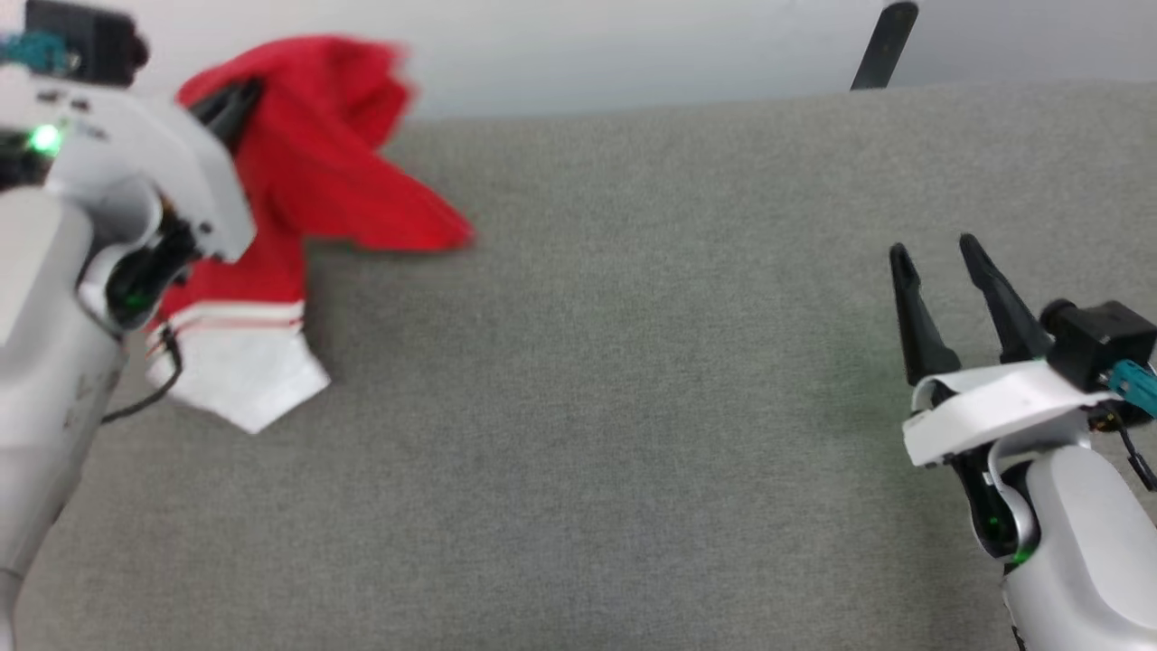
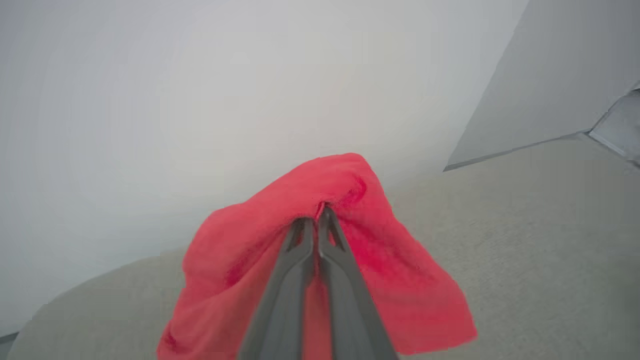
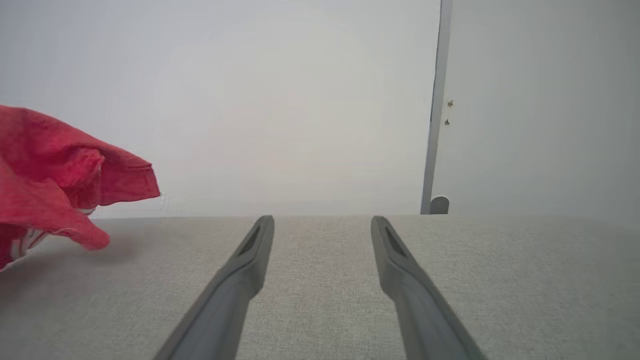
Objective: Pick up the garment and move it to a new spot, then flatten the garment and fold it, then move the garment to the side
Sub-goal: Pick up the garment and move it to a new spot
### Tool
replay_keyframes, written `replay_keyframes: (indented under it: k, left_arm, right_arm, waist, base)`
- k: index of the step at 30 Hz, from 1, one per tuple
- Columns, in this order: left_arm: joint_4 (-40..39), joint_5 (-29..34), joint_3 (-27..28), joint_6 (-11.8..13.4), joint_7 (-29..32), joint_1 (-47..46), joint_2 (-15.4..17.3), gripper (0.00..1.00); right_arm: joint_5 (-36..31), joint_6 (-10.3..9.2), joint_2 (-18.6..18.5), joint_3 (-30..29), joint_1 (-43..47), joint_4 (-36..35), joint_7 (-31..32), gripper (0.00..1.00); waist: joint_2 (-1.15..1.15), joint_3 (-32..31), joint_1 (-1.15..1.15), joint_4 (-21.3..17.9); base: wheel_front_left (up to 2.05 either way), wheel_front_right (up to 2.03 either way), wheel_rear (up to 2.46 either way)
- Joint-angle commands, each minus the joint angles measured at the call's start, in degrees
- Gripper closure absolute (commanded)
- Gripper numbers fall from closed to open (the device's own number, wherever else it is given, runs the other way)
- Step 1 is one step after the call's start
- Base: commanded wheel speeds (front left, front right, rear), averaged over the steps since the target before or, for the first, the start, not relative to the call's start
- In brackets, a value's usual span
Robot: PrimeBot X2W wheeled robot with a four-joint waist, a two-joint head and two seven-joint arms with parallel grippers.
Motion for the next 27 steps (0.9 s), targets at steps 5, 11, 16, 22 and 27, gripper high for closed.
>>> replay_keyframes:
  k: [5,11,16,22,27]
  left_arm:
    - [-8.5,-2.8,-3.2,-0.1,-1.5,-3.5,-1.2,1.00]
    - [-16.9,-4.4,-7.7,-0.1,0.5,-5.7,-2.7,1.00]
    - [-20.5,-4.6,-12.3,-0.1,2.7,-5.5,-4.7,1.00]
    - [-18.5,-5.0,-21.0,-0.1,5.6,-2.4,-7.0,1.00]
    - [-13.8,-5.9,-27.1,0.0,7.3,-1.3,-6.8,1.00]
  right_arm:
    - [0.3,0.22,0.5,-3.6,3.4,-1.2,-0.3,0.00]
    - [0.3,0.22,1.4,-7.3,5.8,-2.8,-0.3,0.00]
    - [0.2,0.22,2.2,-10.9,7.6,-4.6,-0.4,0.00]
    - [-0.3,0.22,3.5,-14.4,8.8,-7.1,-0.4,0.00]
    - [-0.7,0.22,4.6,-15.5,7.9,-9.2,-0.4,0.00]
  waist:
    - [0.00,-3.0,0.00,-2.3]
    - [0.00,-3.0,0.00,-5.4]
    - [0.00,-1.2,0.00,-7.7]
    - [0.00,1.4,0.00,-10.7]
    - [0.00,3.8,0.00,-13.5]
  base:
    - [0.00,0.00,0.00]
    - [0.00,0.00,0.00]
    - [0.00,0.00,0.00]
    - [0.00,0.00,0.00]
    - [0.00,0.00,0.00]
